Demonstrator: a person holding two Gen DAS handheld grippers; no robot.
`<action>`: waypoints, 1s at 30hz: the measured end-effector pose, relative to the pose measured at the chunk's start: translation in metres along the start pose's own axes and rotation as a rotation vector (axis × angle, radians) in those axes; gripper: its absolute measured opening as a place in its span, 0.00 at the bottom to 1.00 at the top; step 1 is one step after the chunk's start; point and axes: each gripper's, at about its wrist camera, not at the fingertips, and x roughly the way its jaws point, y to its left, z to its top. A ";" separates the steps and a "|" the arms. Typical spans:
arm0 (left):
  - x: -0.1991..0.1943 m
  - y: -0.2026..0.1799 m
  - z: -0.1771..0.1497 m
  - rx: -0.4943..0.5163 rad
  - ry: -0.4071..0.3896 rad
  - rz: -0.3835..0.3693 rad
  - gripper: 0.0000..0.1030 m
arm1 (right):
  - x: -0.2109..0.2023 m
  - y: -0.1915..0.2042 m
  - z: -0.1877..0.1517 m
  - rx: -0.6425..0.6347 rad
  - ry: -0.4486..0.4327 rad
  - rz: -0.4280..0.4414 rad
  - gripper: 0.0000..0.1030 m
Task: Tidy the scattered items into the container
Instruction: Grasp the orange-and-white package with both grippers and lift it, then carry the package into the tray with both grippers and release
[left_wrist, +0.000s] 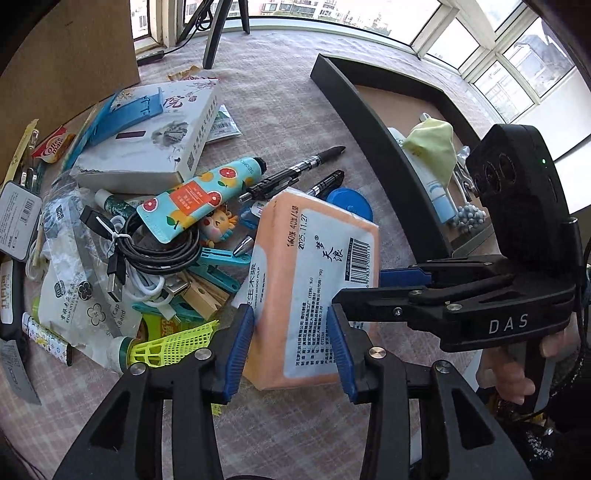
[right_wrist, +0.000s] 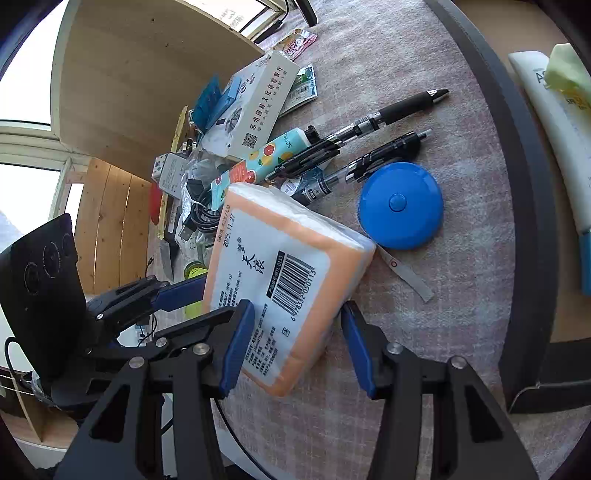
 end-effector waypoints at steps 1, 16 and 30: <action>-0.002 0.002 -0.001 -0.011 -0.002 -0.013 0.37 | 0.000 0.002 0.000 -0.012 -0.001 -0.004 0.48; -0.037 -0.017 -0.002 -0.044 -0.090 -0.005 0.35 | -0.035 0.039 0.005 -0.162 -0.053 -0.042 0.46; -0.036 -0.136 0.083 0.141 -0.193 -0.065 0.35 | -0.186 -0.033 0.035 -0.133 -0.251 -0.132 0.46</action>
